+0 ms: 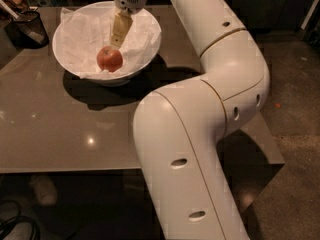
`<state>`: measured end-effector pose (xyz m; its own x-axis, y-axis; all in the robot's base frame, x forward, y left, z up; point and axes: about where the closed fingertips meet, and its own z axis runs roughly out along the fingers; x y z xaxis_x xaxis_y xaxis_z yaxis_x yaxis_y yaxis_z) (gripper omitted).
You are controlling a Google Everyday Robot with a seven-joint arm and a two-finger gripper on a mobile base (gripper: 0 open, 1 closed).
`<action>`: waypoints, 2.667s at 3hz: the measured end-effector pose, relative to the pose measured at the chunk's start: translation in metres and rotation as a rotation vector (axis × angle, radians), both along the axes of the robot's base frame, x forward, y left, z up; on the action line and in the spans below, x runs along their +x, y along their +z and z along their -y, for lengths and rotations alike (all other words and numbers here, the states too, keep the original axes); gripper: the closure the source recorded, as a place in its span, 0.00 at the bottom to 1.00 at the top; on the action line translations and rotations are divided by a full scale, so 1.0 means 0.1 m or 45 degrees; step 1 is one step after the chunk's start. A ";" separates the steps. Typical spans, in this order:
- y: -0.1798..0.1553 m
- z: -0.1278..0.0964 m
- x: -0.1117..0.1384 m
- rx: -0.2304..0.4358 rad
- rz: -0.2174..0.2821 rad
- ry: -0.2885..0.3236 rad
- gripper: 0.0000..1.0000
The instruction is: Pick apple from white bowl
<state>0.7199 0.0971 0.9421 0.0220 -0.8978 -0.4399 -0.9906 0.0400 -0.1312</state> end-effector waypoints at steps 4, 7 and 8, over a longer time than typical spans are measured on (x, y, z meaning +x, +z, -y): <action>-0.22 -0.44 -0.04 0.018 -0.143 -0.087 0.28; -0.47 -0.31 -0.03 0.029 -0.241 -0.153 0.28; -0.55 -0.29 -0.03 0.020 -0.264 -0.161 0.28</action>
Offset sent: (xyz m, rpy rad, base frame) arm -0.0223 0.0262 -0.0031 -0.0790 0.1775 -0.0088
